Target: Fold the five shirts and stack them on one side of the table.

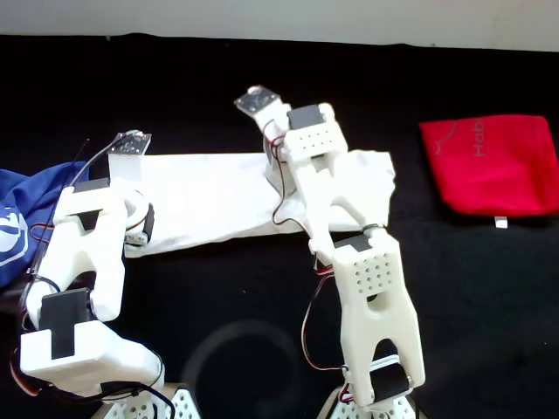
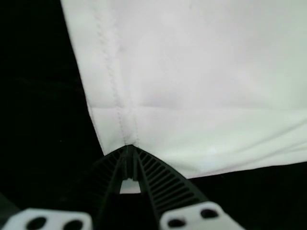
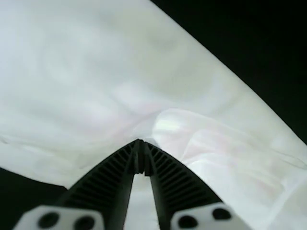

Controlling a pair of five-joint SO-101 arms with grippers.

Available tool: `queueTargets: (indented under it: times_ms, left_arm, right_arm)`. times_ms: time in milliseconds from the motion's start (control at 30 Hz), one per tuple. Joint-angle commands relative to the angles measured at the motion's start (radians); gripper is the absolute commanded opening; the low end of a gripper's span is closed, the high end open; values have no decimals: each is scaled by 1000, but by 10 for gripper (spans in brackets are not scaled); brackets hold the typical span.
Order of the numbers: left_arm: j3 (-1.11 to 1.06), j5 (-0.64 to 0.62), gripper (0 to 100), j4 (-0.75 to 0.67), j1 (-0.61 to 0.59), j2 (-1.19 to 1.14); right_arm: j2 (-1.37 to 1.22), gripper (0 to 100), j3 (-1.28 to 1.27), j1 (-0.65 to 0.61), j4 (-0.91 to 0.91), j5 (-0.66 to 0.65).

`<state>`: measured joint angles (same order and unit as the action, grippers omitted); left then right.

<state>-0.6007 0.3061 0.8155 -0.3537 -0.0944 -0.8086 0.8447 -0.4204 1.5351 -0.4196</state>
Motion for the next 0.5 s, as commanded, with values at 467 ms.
queueTargets:
  times_ms: [467]
  left_arm:
    - [257, -152, 117, 336, -7, 262]
  right_arm:
    - [231, 146, 205, 45, 232, -5]
